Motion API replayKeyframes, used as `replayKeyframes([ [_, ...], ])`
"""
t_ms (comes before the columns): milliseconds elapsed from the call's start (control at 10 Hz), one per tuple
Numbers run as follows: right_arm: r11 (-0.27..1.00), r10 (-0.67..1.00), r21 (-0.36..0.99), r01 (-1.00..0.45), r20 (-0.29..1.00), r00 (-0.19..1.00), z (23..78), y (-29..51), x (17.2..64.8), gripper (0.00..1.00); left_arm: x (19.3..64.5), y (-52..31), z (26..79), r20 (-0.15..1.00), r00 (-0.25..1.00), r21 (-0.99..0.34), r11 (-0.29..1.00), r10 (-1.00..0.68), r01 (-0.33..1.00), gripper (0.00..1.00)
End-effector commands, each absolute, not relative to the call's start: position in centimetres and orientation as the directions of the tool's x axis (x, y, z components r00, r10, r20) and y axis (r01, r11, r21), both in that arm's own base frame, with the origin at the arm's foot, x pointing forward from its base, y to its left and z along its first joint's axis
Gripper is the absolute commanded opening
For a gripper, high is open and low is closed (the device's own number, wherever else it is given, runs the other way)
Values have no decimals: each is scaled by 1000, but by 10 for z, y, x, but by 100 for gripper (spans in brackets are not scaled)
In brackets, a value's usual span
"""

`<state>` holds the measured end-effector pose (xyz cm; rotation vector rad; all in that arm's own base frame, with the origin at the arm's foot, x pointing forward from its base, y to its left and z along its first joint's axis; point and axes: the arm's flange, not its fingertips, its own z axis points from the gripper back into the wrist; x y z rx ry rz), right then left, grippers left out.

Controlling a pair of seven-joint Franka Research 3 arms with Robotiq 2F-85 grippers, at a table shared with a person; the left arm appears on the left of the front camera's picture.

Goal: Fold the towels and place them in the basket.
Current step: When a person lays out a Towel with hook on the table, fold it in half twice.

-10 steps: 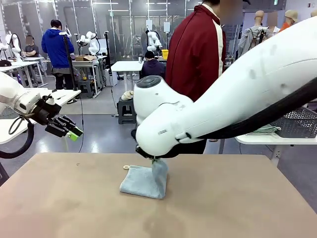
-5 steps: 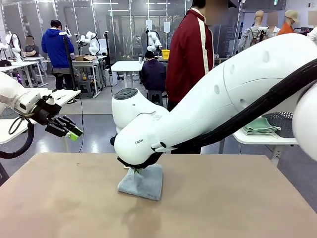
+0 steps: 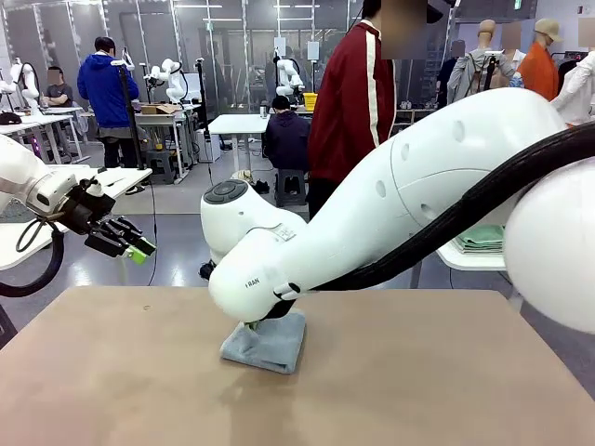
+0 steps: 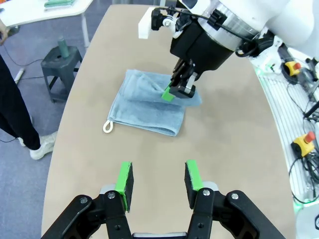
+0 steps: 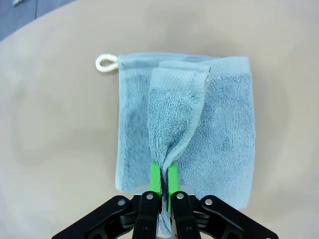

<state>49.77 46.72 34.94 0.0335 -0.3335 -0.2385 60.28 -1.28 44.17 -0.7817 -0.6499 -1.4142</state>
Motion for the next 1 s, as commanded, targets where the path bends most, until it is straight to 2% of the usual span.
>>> replayKeyframes([
  [0, 947, -322, 124, 297, 405, 856, 339, 477, 497, 25, 606, -13, 442, 795, 56, -84, -18, -604, 996, 54],
  [100, 945, -328, 141, 296, 419, 847, 338, 477, 495, 26, 606, -13, 442, 795, 56, -84, -18, -604, 996, 54],
  [200, 936, -353, 169, 310, 437, 827, 339, 476, 494, 45, 606, -13, 442, 795, 56, -84, -18, -604, 996, 54],
  [300, 924, -382, 193, 329, 449, 808, 341, 474, 494, 45, 606, -13, 442, 795, 56, -84, -18, -604, 996, 54],
  [400, 923, -384, 199, 329, 444, 809, 343, 471, 493, 64, 606, -13, 442, 795, 56, -84, -18, -604, 996, 54],
  [600, 916, -402, 183, 358, 421, 813, 352, 460, 487, 65, 606, -13, 442, 795, 56, -84, -18, -604, 996, 54],
  [800, 961, -274, 61, 270, 348, 897, 378, 404, 486, 65, 606, -13, 442, 795, 56, -84, -18, -604, 996, 54],
  [900, 991, -131, 31, 128, 329, 935, 399, 359, 483, 65, 606, -13, 442, 795, 56, -84, -18, -604, 996, 54],
])
